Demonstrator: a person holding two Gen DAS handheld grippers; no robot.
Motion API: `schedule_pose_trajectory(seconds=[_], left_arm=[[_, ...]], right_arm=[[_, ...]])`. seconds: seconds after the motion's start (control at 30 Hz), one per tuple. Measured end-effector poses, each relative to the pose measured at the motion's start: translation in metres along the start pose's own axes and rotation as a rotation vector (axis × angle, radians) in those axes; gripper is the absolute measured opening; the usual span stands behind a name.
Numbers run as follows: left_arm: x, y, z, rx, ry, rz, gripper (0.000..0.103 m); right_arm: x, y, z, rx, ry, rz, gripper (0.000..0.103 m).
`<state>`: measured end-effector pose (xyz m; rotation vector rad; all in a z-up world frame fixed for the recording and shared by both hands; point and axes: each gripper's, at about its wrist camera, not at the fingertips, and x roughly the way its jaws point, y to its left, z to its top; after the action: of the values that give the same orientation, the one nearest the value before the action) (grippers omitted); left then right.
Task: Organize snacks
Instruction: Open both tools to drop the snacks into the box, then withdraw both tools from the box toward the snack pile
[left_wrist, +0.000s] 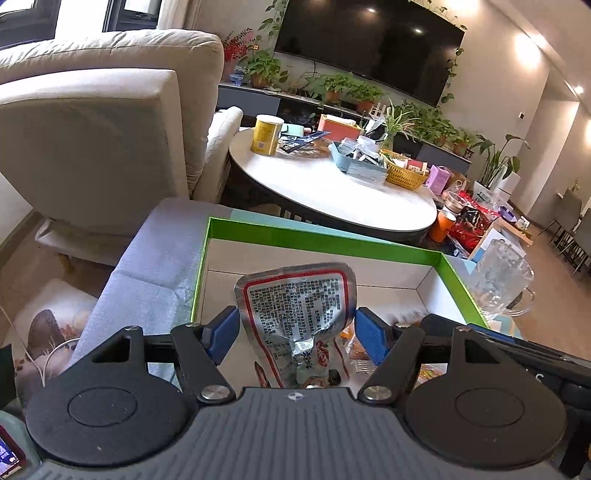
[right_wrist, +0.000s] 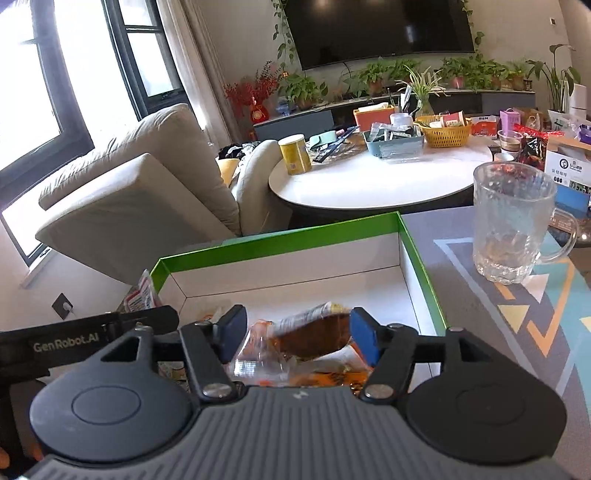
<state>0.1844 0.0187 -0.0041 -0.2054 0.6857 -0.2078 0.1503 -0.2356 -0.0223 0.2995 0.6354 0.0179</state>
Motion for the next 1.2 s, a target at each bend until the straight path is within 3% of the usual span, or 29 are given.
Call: schedule_pose_trajectory(seconds=[0.5,0.67,0.8,0.97,1.2], left_arm=[[-0.031,0.001,-0.014,0.014,0.024,-0.02,0.066],[-0.057,0.019,-0.018,0.016,0.01,-0.033,0.066],[-0.077,0.044,-0.017,-0.044,-0.035,-0.007,0.067],[-0.081,0.053,-0.014,-0.081,0.0,-0.072,0.066],[-0.078,0.062,-0.028,-0.026,0.033,-0.028,0.066]], right_arm=[[-0.026,-0.003,-0.007,0.008,-0.027,-0.005,0.06],[-0.038,-0.004,-0.013,0.0,-0.033,-0.003,0.06],[-0.045,-0.005,-0.019,-0.012,-0.034,-0.007,0.06],[-0.044,-0.006,-0.026,0.007,-0.008,0.001,0.06],[-0.054,-0.002,-0.03,-0.032,-0.011,-0.005,0.06]])
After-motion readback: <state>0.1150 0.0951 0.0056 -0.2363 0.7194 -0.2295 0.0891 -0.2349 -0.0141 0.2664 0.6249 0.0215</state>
